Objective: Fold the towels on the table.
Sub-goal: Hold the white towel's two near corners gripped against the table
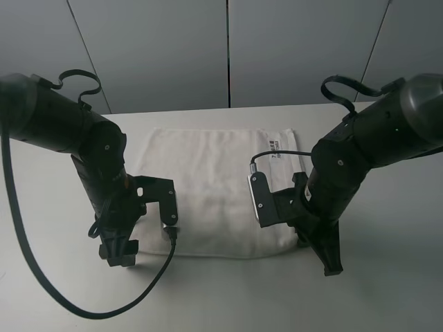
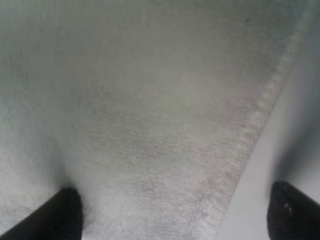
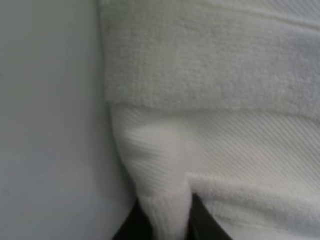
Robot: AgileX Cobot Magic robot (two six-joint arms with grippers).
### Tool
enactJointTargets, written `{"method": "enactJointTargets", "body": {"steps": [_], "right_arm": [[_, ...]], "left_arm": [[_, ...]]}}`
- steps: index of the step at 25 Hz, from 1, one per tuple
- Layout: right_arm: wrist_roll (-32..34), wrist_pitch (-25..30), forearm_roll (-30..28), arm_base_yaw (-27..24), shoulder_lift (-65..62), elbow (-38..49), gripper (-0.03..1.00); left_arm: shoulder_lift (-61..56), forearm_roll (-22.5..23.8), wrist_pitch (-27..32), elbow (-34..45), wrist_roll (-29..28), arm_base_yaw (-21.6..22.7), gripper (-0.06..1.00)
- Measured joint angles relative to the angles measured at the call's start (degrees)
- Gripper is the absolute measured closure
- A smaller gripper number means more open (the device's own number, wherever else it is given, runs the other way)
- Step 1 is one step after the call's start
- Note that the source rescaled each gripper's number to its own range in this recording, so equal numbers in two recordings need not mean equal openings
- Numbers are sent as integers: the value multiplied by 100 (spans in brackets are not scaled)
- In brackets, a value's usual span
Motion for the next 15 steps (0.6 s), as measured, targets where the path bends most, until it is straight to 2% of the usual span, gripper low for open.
{"method": "enactJointTargets", "body": {"steps": [7,9,11,15], "right_arm": [[0,-11,12,0,0,0,95],[0,-11,12,0,0,0,95],[0,-11,12,0,0,0,95],[0,-11,12,0,0,0,95]], "left_arm": [[0,12,-16,0,-21,0,-1],[0,62,-59,0,-127,0,2],[10,196,-141,0,-281,0,14],[22,458,-300,0,-393,0,50]]}}
